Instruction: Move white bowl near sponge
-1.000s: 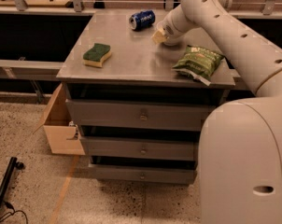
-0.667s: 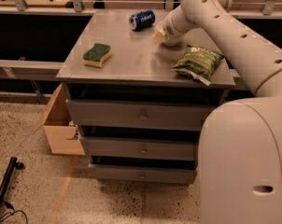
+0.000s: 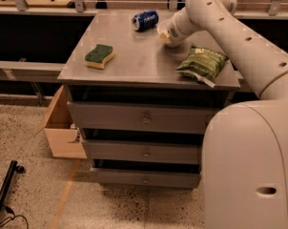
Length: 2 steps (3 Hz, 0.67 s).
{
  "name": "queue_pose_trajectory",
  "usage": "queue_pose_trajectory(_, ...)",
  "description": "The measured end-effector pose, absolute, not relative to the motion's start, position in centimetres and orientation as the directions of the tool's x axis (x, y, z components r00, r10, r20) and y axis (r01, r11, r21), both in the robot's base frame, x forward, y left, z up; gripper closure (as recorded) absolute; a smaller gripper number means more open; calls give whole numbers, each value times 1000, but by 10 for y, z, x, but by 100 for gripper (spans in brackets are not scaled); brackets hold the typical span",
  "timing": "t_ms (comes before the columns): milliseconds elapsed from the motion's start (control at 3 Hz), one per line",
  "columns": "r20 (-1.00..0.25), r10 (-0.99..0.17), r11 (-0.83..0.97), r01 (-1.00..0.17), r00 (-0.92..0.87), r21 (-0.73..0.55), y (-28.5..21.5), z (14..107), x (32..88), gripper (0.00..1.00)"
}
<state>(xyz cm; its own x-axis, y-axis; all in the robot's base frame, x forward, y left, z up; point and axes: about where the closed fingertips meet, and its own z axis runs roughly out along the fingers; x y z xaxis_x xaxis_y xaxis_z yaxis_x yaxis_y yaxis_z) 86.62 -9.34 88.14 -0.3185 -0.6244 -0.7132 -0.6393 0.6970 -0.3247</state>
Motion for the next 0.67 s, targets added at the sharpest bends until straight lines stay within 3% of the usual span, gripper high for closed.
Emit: queue_pose_trajectory(667,-718,-651,620,-717,-244,-319,-75,886,862,100)
